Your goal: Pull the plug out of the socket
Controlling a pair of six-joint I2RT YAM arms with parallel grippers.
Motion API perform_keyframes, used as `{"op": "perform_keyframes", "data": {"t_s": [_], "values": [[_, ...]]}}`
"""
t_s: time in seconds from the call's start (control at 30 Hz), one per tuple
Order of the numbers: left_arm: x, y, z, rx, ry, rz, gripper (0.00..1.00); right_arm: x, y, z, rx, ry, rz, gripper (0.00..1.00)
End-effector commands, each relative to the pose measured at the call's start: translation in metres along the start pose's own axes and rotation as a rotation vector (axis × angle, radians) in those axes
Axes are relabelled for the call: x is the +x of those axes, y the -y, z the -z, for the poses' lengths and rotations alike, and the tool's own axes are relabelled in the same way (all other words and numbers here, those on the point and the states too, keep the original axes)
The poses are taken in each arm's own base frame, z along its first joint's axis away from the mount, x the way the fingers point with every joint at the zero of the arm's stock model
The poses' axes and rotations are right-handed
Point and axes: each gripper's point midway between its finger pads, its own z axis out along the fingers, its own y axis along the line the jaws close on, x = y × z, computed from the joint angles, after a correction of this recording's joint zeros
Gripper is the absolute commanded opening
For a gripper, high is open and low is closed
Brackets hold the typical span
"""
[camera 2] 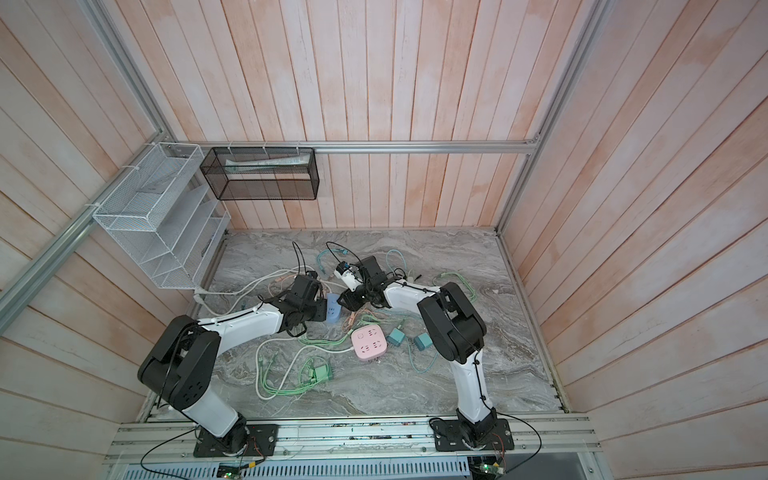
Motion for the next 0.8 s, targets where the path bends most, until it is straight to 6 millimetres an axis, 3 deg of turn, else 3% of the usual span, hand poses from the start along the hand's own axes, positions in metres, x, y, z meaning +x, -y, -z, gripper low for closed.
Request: {"op": "perform_keyframes", "data": {"t_s": [0.0, 0.17, 0.47, 0.77], "values": [[-0.011, 0.005, -0.003, 0.001, 0.027, -0.01, 0.55, 0.008, 0.004, -0.009, 0.011, -0.039, -0.036, 0.45], [-0.013, 0.009, -0.004, 0.01, 0.032, -0.015, 0.55, 0.01, 0.004, -0.01, 0.01, -0.051, -0.046, 0.45], [-0.012, 0.015, -0.006, 0.025, 0.027, -0.025, 0.41, 0.016, 0.006, -0.012, 0.014, -0.071, -0.07, 0.45], [-0.015, 0.019, -0.005, 0.028, 0.035, -0.03, 0.37, 0.025, 0.001, -0.015, -0.018, -0.099, -0.078, 0.46]]}}
